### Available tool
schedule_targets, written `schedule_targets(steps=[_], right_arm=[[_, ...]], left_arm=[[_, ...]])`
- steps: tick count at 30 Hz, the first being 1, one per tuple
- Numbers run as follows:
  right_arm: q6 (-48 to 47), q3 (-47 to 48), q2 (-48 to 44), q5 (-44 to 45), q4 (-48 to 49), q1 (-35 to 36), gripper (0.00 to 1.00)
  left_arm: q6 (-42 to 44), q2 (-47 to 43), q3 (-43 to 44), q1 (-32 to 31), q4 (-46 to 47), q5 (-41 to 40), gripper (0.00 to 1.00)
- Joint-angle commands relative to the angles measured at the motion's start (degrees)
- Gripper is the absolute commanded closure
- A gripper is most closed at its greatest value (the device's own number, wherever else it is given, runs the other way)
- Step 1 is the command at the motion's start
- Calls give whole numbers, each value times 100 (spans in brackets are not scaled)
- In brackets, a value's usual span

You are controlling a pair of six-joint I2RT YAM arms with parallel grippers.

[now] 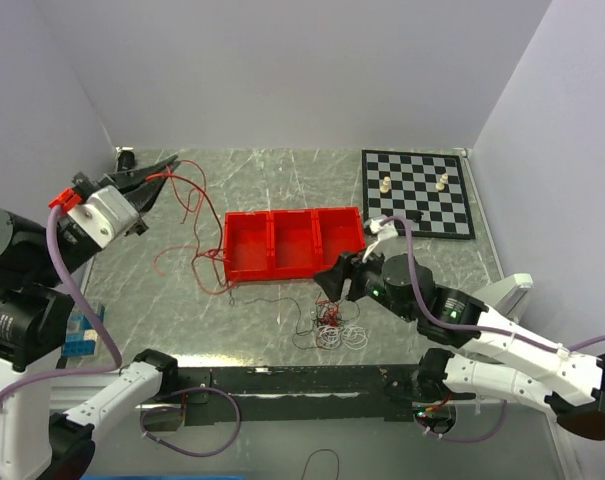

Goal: Untangle the cables

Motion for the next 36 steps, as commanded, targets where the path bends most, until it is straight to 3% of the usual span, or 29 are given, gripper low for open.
schedule_targets(steps=[1, 9, 14, 21, 29, 36], right_arm=[[-734, 416, 419, -1225, 1323, 46, 25], [-883, 249, 1140, -2844, 3538, 81, 14], [-1102, 355, 1623, -3792, 4294, 221, 12], [-1059, 294, 2116, -4690, 4602, 467, 12], [-857, 372, 2678, -4805, 5008, 512, 13], [-1076, 732, 3224, -3953, 4753, 538, 18]], left_arm=[[-41, -226, -78, 30, 417, 763, 99], [91, -226, -43, 30, 321, 746, 99], [187, -287, -139, 30, 312, 711, 99], [258, -331, -157, 30, 338, 658, 99], [188, -314, -122, 30, 400, 693, 99], [144, -340, -78, 30, 382, 684, 99]])
